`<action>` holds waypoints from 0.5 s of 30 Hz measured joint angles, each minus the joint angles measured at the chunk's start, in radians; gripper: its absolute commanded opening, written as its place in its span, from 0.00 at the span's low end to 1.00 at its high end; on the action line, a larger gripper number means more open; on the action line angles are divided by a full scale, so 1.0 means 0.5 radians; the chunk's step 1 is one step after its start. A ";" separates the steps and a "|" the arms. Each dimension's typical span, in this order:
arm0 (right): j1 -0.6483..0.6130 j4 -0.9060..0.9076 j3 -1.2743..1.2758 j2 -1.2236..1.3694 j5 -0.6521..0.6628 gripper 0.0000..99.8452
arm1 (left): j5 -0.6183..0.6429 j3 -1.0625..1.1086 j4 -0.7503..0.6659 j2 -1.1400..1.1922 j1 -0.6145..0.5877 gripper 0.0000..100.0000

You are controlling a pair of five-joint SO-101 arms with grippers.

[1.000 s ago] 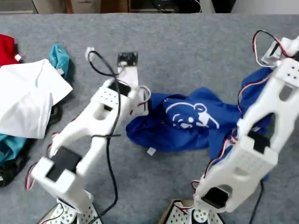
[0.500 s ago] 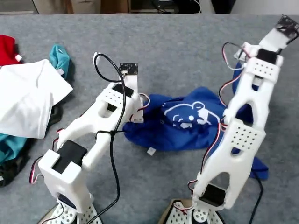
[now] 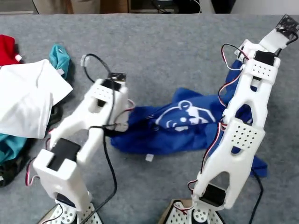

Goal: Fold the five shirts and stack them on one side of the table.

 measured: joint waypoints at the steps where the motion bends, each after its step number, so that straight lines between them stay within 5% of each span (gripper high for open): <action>1: 0.000 0.000 0.000 0.000 0.000 0.00 | -0.043 0.000 0.049 0.000 -0.061 0.02; 9: -0.012 0.000 0.006 0.000 0.000 0.00 | -0.537 0.000 0.445 0.000 -0.549 0.02; 15: -0.049 0.000 0.012 0.012 0.000 0.00 | -0.749 0.000 0.617 0.000 -0.666 0.02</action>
